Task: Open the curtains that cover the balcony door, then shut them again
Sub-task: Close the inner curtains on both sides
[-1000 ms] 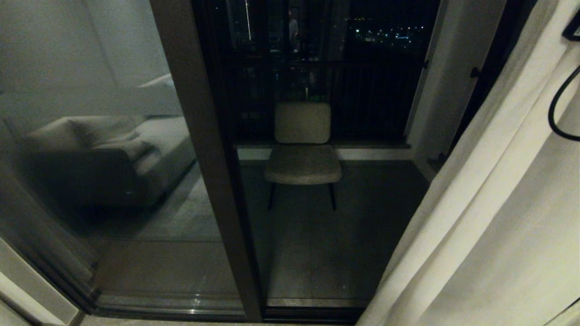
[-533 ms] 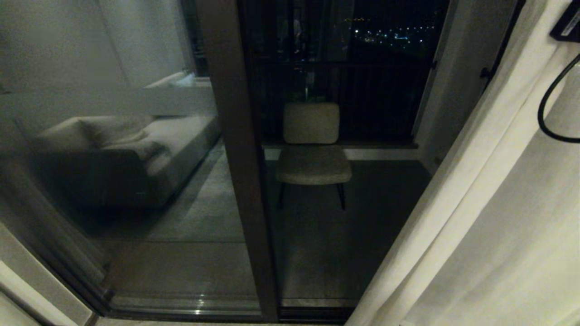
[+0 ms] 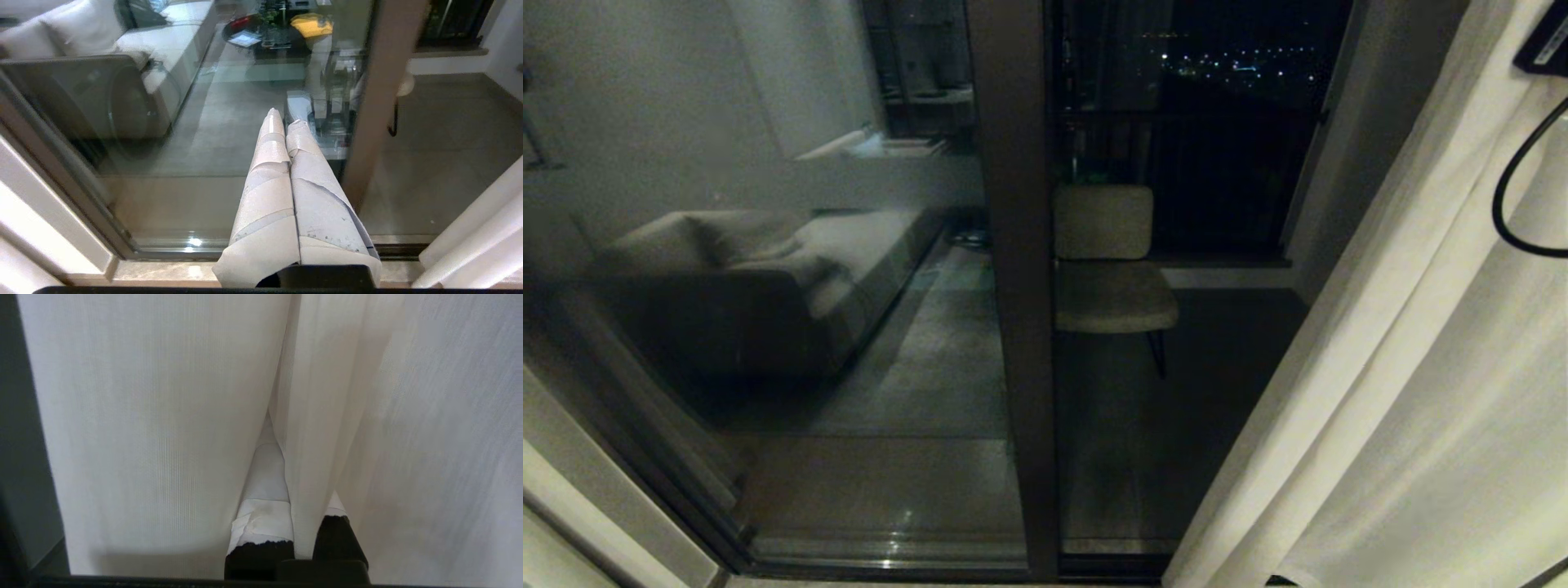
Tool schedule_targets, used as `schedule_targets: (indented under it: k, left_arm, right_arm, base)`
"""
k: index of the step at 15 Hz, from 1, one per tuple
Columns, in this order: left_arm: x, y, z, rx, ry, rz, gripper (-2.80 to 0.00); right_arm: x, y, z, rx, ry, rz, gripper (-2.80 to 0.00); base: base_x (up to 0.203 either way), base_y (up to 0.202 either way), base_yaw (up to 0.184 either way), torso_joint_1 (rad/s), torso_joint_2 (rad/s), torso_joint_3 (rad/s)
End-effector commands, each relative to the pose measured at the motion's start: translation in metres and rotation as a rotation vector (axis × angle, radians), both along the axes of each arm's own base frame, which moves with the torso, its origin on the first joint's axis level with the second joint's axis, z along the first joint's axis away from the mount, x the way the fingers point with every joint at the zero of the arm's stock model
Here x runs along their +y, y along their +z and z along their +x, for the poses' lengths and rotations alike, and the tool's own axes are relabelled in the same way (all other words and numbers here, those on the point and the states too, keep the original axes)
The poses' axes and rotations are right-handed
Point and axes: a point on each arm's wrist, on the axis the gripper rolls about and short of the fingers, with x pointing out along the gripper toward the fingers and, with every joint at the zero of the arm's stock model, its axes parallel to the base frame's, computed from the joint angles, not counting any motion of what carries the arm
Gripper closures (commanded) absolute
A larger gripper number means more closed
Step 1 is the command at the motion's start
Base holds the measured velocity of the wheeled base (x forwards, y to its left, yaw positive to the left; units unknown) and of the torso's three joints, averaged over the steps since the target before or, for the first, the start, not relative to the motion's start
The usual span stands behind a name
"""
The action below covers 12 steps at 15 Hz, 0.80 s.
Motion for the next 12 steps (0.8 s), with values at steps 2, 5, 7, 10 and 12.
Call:
schedule_targets:
  k: [2, 5, 7, 10, 12]
  left_arm:
    - [0.0, 0.0001, 0.0, -0.001, 0.0, 0.0, 0.0]
    - [0.0, 0.0, 0.0, -0.001, 0.0, 0.0, 0.0]
    - [0.0, 0.0, 0.0, 0.0, 0.0, 0.0, 0.0]
    - [0.0, 0.0001, 0.0, -0.002, 0.0, 0.0, 0.0]
    - [0.0, 0.0, 0.0, 0.0, 0.0, 0.0, 0.0]
  right_arm:
    - [0.0015, 0.0004, -0.0002, -0.004, 0.006, -0.001, 0.0]
    - [0.0015, 0.0004, -0.0002, -0.004, 0.006, -0.001, 0.0]
    - [0.0019, 0.0, 0.0, -0.002, 0.008, -0.001, 0.0]
    - [0.0038, 0.0, 0.0001, -0.002, 0.014, -0.001, 0.0]
    - [0.0042, 0.0004, -0.0005, -0.004, 0.015, -0.001, 0.0]
  base:
    - [0.0, 0.191, -0.001, -0.001, 0.0, 0.004]
    - [0.0, 0.192, 0.002, 0.004, 0.01, 0.006]
    - [0.0, 0.192, 0.001, 0.002, 0.0, 0.001]
    - [0.0, 0.191, 0.001, 0.004, 0.0, 0.003]
    - [0.0, 0.19, 0.002, 0.006, 0.0, 0.006]
